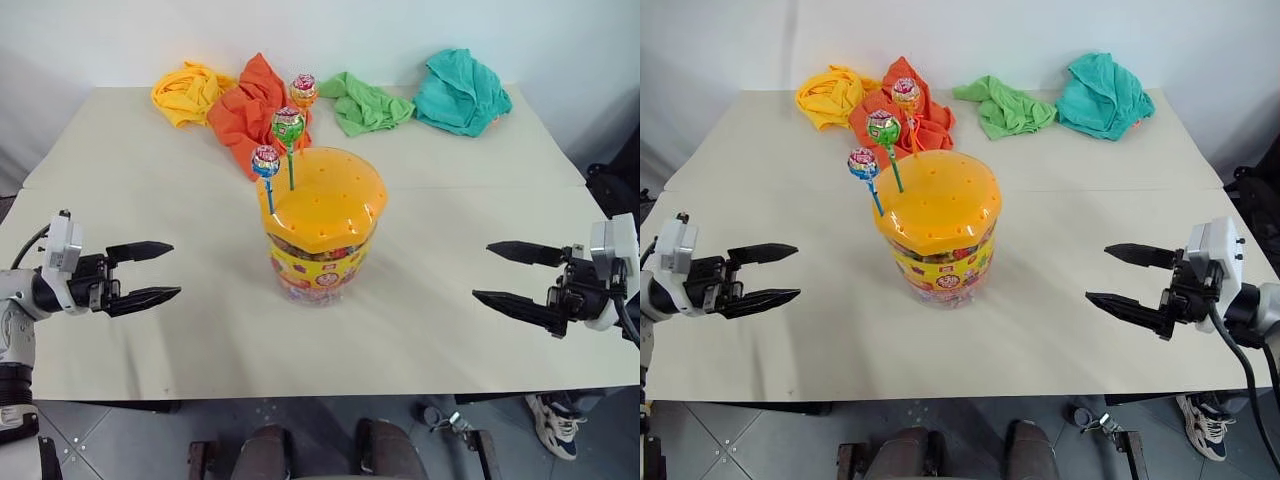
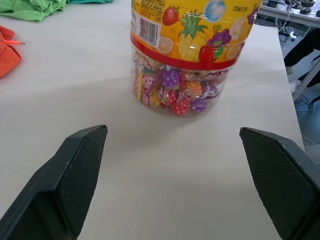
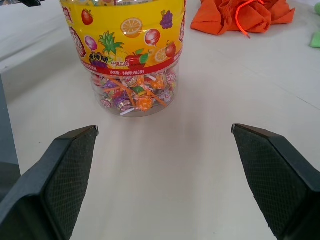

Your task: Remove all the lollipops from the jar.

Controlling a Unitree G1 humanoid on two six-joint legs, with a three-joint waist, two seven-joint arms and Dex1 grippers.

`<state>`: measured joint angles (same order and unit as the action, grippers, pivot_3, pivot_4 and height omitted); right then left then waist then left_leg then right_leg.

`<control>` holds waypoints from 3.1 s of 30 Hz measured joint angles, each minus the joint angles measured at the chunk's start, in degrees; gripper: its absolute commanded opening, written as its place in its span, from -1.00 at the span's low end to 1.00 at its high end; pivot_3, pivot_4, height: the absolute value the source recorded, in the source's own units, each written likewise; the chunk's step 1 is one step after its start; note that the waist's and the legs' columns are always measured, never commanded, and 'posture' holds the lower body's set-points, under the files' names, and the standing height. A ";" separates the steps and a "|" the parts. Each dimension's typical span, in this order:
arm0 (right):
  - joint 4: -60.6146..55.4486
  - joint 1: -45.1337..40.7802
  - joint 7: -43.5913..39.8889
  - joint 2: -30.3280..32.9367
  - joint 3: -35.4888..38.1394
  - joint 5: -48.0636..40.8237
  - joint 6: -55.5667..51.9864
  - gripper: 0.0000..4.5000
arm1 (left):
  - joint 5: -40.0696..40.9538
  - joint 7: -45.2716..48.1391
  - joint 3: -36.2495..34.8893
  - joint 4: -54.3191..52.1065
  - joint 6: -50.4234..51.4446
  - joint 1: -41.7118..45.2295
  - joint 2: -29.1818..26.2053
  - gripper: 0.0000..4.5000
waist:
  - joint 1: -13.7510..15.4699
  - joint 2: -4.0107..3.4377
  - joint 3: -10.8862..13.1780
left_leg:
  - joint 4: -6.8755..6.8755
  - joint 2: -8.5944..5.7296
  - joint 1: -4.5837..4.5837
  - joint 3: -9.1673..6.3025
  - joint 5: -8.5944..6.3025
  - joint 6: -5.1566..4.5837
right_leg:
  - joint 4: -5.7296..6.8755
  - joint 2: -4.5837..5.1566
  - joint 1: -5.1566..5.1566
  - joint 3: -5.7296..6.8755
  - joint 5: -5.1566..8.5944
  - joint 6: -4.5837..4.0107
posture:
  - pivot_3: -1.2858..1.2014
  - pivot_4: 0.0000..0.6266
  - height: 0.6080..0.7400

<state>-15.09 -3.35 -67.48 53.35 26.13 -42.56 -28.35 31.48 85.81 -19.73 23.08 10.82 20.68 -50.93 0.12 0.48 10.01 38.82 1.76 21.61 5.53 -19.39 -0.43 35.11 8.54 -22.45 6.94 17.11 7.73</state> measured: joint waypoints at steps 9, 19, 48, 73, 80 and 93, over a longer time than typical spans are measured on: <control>1.16 -2.46 0.20 0.00 -0.04 0.44 0.42 0.99 | 0.20 -4.61 -0.02 -1.47 6.04 0.84 -0.02 1.00 | -0.02 0.00 0.00 | 0.05 0.00 0.00 0.00 -0.01 -0.01 | 0.03 0.00 0.00 -0.01 0.00 0.00 | 0.03 -0.52 1.00; -0.86 -7.83 1.26 -0.01 -1.64 -2.06 -1.76 0.99 | 2.09 -6.62 -2.11 -10.38 9.69 -0.05 -2.74 1.00 | -0.18 0.02 0.02 | 0.06 0.04 0.02 -0.01 -0.02 0.00 | 0.05 -0.01 -0.05 -0.07 0.00 0.00 | 0.03 -0.52 1.00; -9.09 -20.81 7.97 0.23 -5.44 -15.14 -12.72 1.00 | 7.63 -16.78 14.16 -24.66 21.30 27.13 8.46 0.19 | 1.26 0.19 0.13 | 0.33 0.00 0.10 0.06 -0.10 -0.03 | 0.15 -0.04 -0.06 -0.12 0.00 0.00 | 0.03 -0.52 1.00; -4.38 -18.42 3.88 3.88 -1.04 -12.07 -10.48 1.00 | 13.99 -31.85 6.45 -24.37 34.20 35.86 6.14 -0.98 | 1.19 0.23 0.16 | 0.36 0.00 0.13 -0.01 -0.10 -0.03 | 0.15 -0.04 -0.05 -0.11 -0.01 0.01 | 0.03 -0.52 1.00; -3.07 -12.43 -1.93 4.81 -0.71 -11.76 -9.93 1.00 | 9.25 -43.28 7.69 -24.27 50.71 27.40 -2.18 -0.98 | 1.21 0.25 0.17 | 0.33 0.00 0.12 0.00 -0.10 -0.03 | 0.15 -0.05 -0.06 -0.16 -0.01 0.01 | 0.03 -0.52 1.00; -3.26 -8.71 -6.58 2.16 -4.76 -9.35 -5.86 1.00 | 5.82 -53.36 14.81 -25.92 74.96 13.41 -3.97 -0.98 | 1.39 0.50 0.32 | 0.34 0.00 0.11 -0.04 -0.10 -0.02 | 0.23 -0.04 -0.12 -0.23 0.00 0.01 | 0.03 -0.52 1.00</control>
<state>-18.35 -12.06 -74.06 55.51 21.37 -51.92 -34.21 37.31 32.46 -4.92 -2.85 85.78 34.09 -54.90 1.51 0.99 10.32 39.16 1.77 21.71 5.50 -19.49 -0.45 35.34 8.50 -22.57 6.71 17.11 7.74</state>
